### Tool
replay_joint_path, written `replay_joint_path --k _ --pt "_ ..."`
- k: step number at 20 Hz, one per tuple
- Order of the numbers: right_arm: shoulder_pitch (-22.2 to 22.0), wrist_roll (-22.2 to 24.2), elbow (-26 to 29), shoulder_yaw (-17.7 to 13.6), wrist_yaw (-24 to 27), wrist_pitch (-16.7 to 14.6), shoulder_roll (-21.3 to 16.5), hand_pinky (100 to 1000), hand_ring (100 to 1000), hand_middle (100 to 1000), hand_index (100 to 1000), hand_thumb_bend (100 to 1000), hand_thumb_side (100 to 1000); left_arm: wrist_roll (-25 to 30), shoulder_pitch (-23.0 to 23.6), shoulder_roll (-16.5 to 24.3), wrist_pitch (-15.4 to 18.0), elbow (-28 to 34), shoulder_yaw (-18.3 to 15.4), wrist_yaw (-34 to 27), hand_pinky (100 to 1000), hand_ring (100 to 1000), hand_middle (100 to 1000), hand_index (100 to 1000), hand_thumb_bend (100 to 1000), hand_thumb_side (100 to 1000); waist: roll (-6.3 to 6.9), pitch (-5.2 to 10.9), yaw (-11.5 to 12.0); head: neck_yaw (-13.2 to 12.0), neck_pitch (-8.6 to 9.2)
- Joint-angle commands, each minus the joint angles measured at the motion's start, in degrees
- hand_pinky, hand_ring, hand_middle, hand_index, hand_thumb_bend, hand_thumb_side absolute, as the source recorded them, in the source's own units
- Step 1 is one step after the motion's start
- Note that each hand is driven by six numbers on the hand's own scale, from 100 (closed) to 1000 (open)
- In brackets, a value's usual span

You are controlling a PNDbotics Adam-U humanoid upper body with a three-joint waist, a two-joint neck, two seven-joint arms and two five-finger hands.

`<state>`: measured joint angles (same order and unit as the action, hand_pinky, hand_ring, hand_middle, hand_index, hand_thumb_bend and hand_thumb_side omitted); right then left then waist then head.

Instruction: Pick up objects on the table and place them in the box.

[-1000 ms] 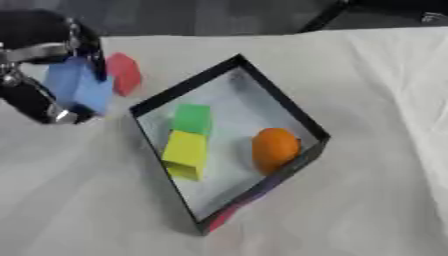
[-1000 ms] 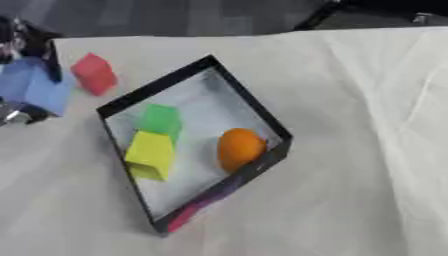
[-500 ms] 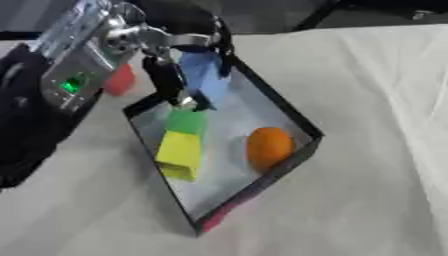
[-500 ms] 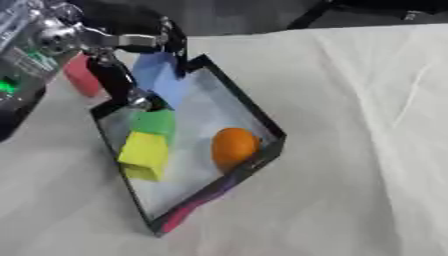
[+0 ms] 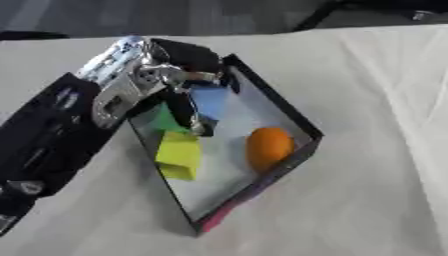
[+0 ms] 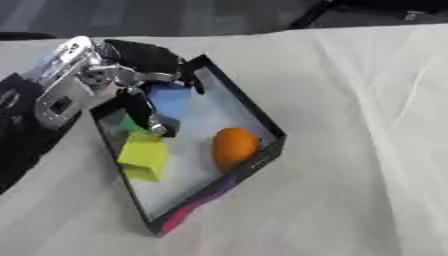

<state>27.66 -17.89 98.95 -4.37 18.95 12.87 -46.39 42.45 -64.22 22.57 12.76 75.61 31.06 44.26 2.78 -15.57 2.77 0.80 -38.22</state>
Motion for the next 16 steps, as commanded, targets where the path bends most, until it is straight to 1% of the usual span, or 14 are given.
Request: replay_joint_path --k 1,4,7,8,11,13,15,16 --pt "0.4 0.1 0.8 -0.5 0.2 -0.1 -1.9 812 723 698 781 300 429 -1.1 -0.6 3.4 -1.9 3.2 -3.2 -2.1 889 891 864 894 719 549 0.41 1.98 0.2 0.2 0.07" --pt "0.4 0.2 0.9 -0.4 0.1 -0.1 -2.1 812 724 699 781 302 429 -1.9 -0.3 6.2 -5.7 6.3 -7.1 -6.4 881 882 850 887 675 546 0.33 1.82 0.3 0.2 0.15" --pt "0.7 0.2 1.2 -0.4 0.1 -0.1 -2.2 813 724 699 782 302 428 -3.5 -0.6 8.8 -9.2 6.4 -10.5 -6.9 868 872 836 872 643 524 0.34 1.59 0.3 0.2 0.28" --pt "0.8 0.3 1.3 -0.3 0.1 -0.1 -2.3 813 724 699 782 302 428 -3.6 -0.8 9.9 -10.0 5.1 -11.5 -6.3 868 873 838 872 641 527 0.39 1.48 0.1 0.1 0.38" --pt "1.2 0.6 1.7 -0.2 0.0 0.0 -2.5 813 724 698 782 302 426 -3.2 -1.3 12.2 -11.2 0.1 -13.4 -3.3 876 884 854 883 657 540 0.52 1.16 -0.3 -0.2 0.87" --pt "1.5 0.6 1.9 -0.1 0.0 0.0 -2.6 813 724 698 782 301 427 -3.8 -1.8 12.7 -12.6 -4.7 -14.9 -0.5 887 893 853 885 660 540 0.62 0.90 -0.8 -0.4 1.33" --pt "1.8 0.7 2.0 0.0 0.0 0.1 -2.5 813 724 698 782 302 428 -5.5 -2.3 12.1 -15.4 -9.7 -16.9 1.7 889 891 843 883 665 545 0.63 0.61 -1.2 -0.7 1.81" --pt "1.9 0.8 2.0 0.1 0.0 0.1 -2.5 813 724 698 782 362 408 -6.6 -2.5 11.7 -17.4 -12.3 -17.9 2.6 891 892 839 882 673 549 0.63 0.40 -1.5 -1.0 2.05"
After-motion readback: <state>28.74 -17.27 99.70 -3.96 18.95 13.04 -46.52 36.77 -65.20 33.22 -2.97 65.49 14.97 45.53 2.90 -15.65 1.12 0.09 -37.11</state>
